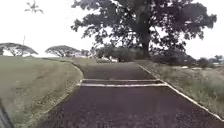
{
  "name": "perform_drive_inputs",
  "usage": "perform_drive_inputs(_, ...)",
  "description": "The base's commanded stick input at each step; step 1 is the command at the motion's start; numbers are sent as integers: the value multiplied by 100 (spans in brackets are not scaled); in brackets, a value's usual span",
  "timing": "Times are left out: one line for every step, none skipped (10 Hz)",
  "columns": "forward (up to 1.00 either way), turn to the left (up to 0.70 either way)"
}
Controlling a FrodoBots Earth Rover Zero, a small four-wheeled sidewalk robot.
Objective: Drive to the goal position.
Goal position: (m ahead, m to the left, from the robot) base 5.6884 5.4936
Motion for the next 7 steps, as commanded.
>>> perform_drive_inputs(100,1)
perform_drive_inputs(100,21)
perform_drive_inputs(100,40)
perform_drive_inputs(100,35)
perform_drive_inputs(100,0)
perform_drive_inputs(100,0)
perform_drive_inputs(100,0)
